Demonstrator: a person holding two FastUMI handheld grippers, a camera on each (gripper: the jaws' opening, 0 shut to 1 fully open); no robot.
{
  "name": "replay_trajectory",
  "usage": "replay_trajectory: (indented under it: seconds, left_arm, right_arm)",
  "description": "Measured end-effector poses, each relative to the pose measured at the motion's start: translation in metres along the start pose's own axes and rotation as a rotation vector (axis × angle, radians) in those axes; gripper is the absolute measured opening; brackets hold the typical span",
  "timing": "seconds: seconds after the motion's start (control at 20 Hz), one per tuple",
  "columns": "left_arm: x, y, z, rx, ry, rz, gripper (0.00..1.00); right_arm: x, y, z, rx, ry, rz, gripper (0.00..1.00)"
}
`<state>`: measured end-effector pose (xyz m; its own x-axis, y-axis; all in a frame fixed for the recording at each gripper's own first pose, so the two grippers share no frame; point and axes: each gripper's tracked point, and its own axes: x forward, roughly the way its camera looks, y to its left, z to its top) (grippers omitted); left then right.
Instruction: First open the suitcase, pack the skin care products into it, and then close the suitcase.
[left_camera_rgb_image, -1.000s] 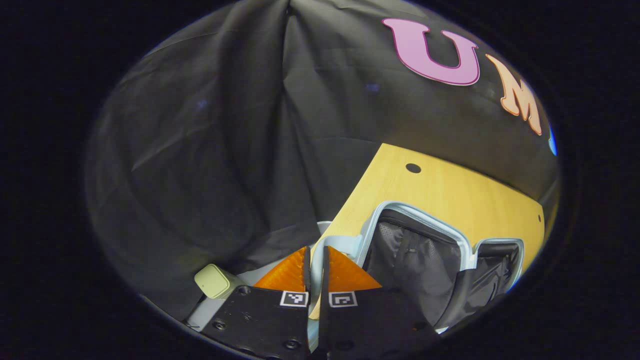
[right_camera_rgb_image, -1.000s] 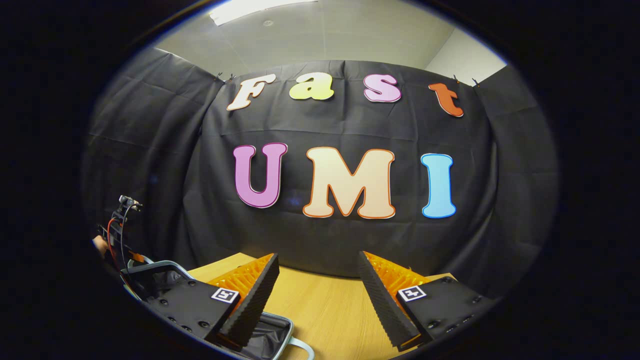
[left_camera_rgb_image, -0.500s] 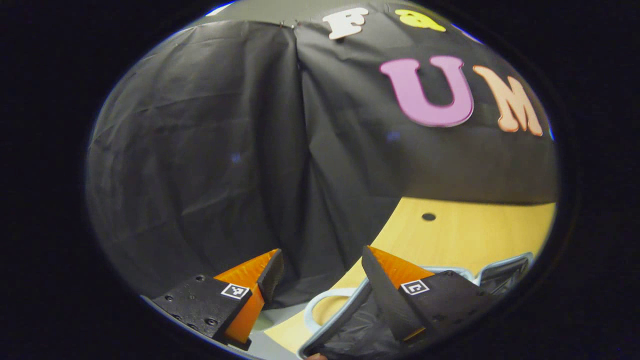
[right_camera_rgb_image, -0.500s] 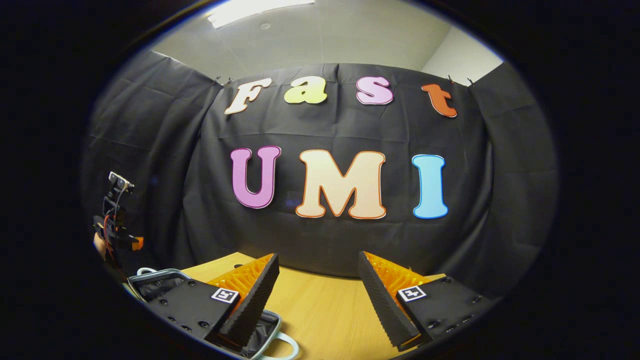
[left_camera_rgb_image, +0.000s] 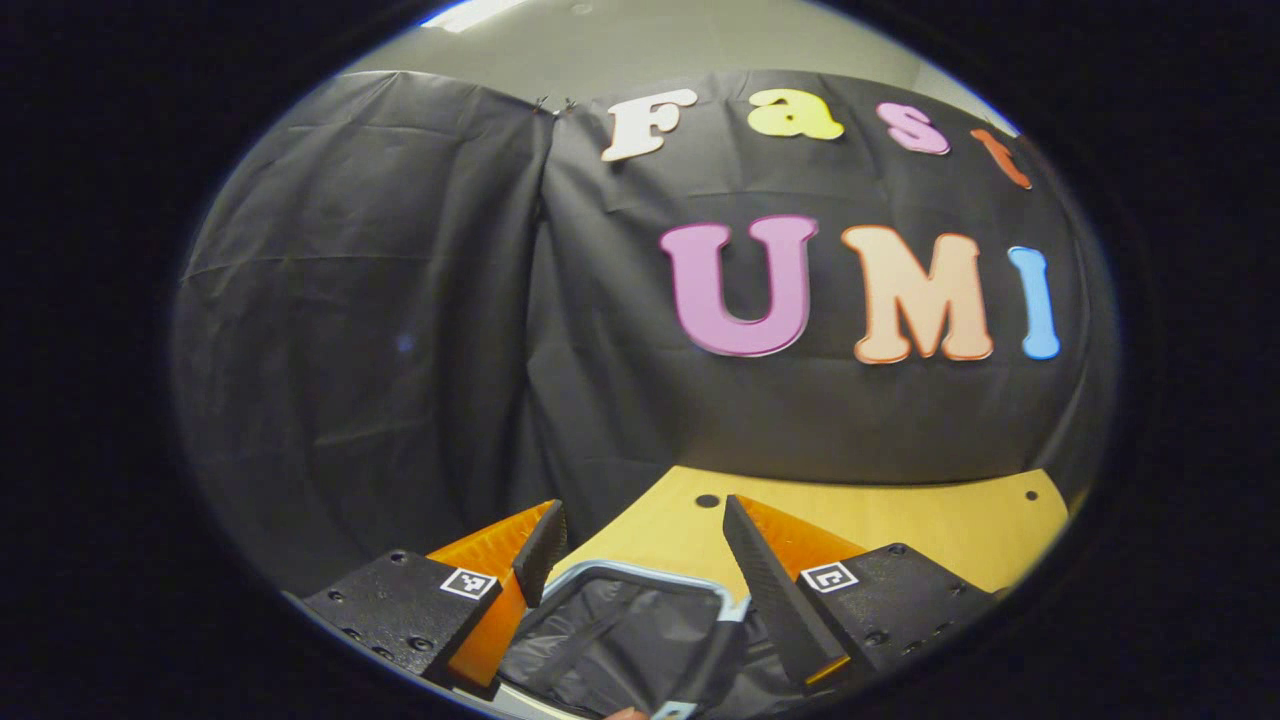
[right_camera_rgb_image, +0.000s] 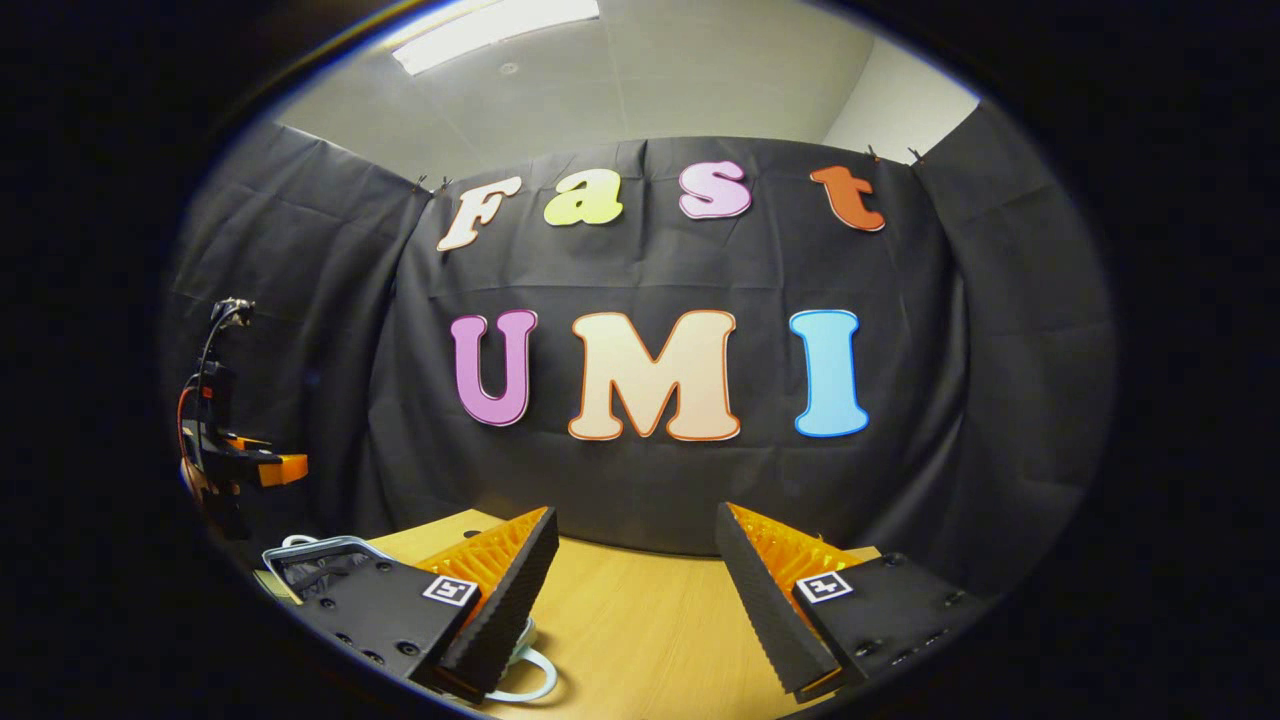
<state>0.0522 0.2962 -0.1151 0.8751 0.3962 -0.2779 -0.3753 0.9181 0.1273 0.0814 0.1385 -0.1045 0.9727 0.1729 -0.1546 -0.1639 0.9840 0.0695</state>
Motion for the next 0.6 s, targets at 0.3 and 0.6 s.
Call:
replay_trajectory:
  seconds: [0.3, 0.6]
  left_arm:
    - [-0.035, -0.097, 0.004, 0.029, -0.004, -0.165, 0.95]
    - [-0.077, -0.184, -0.019, 0.032, 0.044, -0.321, 0.94]
  right_arm:
    - [-0.026, -0.039, 0.005, 0.015, -0.016, -0.028, 0.99]
    - [-0.052, -0.068, -0.002, 0.012, -0.013, -0.039, 0.99]
